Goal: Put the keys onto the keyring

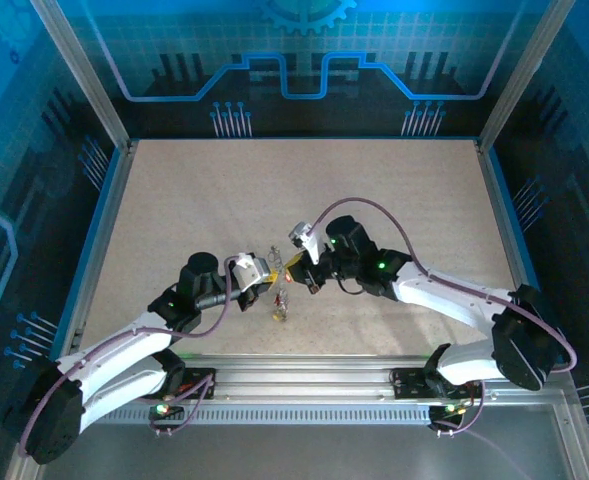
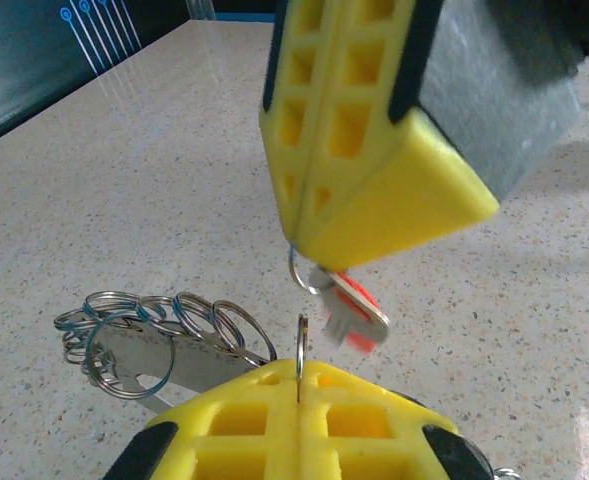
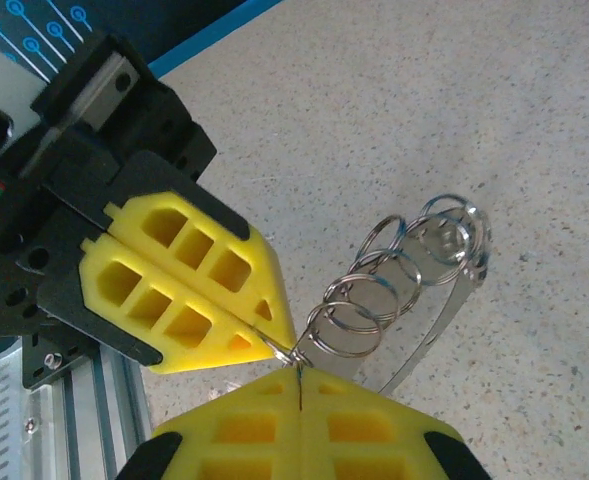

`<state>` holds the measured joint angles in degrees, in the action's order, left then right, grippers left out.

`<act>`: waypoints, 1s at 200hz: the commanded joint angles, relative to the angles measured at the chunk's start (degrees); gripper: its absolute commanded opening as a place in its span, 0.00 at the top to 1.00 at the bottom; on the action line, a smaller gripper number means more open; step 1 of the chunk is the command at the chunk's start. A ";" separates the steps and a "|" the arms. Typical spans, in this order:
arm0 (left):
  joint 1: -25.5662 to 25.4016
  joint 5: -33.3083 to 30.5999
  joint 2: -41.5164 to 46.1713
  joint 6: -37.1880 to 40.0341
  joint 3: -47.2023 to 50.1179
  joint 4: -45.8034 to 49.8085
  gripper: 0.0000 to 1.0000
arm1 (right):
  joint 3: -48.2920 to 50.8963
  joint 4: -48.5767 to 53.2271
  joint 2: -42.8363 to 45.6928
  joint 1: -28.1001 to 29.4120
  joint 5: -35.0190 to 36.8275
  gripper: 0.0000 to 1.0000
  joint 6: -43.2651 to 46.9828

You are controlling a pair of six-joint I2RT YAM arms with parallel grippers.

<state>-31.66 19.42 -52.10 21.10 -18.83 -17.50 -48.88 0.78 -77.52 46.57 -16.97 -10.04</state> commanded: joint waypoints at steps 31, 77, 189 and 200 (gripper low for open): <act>0.14 -1.03 -0.24 -4.39 -2.97 -4.43 1.00 | -3.86 2.09 -2.20 2.16 3.84 1.00 1.39; 0.13 -0.44 -0.79 -4.96 -3.58 -3.69 1.00 | -3.68 1.08 -1.87 2.38 6.29 1.00 0.59; 0.13 -1.29 -3.09 -9.28 -4.69 -2.43 1.00 | -1.90 -1.55 0.52 2.41 7.42 1.00 0.73; 0.15 -1.31 -3.18 -9.65 -4.74 -2.44 1.00 | -2.09 -1.40 0.35 2.48 7.72 1.00 0.72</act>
<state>-31.66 17.69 -55.07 13.37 -21.32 -18.70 -51.07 1.39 -78.24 48.38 -10.48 -9.56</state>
